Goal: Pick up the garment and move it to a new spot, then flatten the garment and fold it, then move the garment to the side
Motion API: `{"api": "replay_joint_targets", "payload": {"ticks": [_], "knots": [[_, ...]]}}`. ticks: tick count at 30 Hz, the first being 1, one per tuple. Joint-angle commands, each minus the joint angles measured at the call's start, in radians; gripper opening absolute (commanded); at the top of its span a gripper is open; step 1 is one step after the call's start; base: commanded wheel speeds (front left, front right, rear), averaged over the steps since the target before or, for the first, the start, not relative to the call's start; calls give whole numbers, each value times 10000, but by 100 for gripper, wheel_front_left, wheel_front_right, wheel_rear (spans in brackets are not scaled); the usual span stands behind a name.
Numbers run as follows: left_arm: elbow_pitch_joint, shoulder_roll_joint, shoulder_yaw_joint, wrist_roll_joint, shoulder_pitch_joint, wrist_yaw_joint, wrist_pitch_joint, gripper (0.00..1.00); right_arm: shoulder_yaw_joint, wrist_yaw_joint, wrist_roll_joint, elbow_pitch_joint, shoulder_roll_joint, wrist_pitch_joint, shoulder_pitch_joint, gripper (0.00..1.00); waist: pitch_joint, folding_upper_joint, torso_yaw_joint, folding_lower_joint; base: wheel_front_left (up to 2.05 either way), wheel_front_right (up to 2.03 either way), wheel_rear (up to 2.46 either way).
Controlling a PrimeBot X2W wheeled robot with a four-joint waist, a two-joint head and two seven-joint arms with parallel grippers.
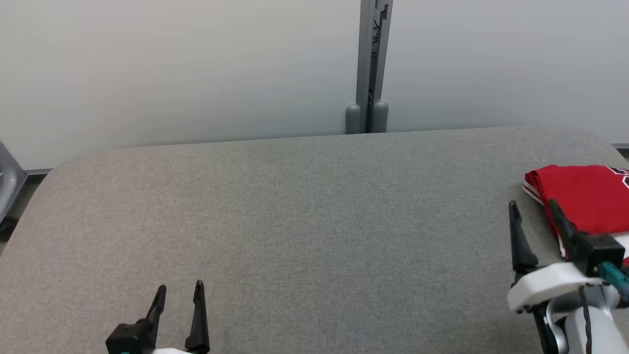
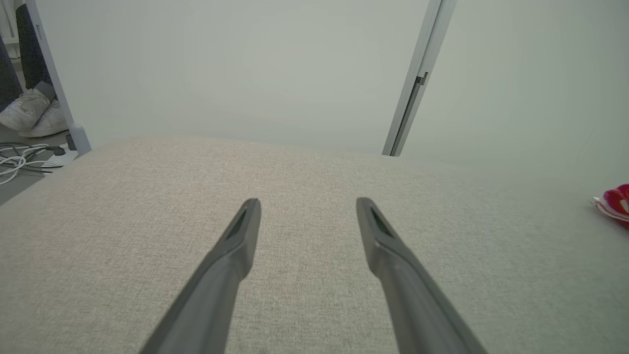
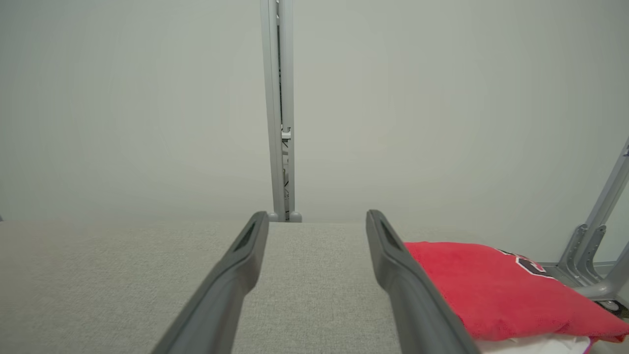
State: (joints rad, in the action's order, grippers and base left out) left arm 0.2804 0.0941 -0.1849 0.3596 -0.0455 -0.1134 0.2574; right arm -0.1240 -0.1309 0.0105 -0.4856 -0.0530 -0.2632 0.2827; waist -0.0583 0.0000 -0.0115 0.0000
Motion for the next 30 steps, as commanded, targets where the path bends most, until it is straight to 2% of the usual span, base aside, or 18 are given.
{"api": "replay_joint_targets", "payload": {"ticks": [1,6,12,30], "knots": [[-29,65,84,-27,-178,-93,53,100,192,1,-369,321,-20,-14,-358,100,-6,0,27,0,0,0,0],[-247,24,231,-136,-470,-254,80,100,1037,1,-1534,1145,-12,-15,-1533,100,-31,0,199,0,0,0,0],[-420,-14,295,-269,-485,-275,80,100,1322,1,-2028,1652,-11,-15,-2268,100,-112,0,335,0,0,0,0],[-244,-130,283,-237,-637,-139,72,100,1579,1,-2054,1406,-6,-15,-2730,100,-283,0,348,0,0,0,0]]}}
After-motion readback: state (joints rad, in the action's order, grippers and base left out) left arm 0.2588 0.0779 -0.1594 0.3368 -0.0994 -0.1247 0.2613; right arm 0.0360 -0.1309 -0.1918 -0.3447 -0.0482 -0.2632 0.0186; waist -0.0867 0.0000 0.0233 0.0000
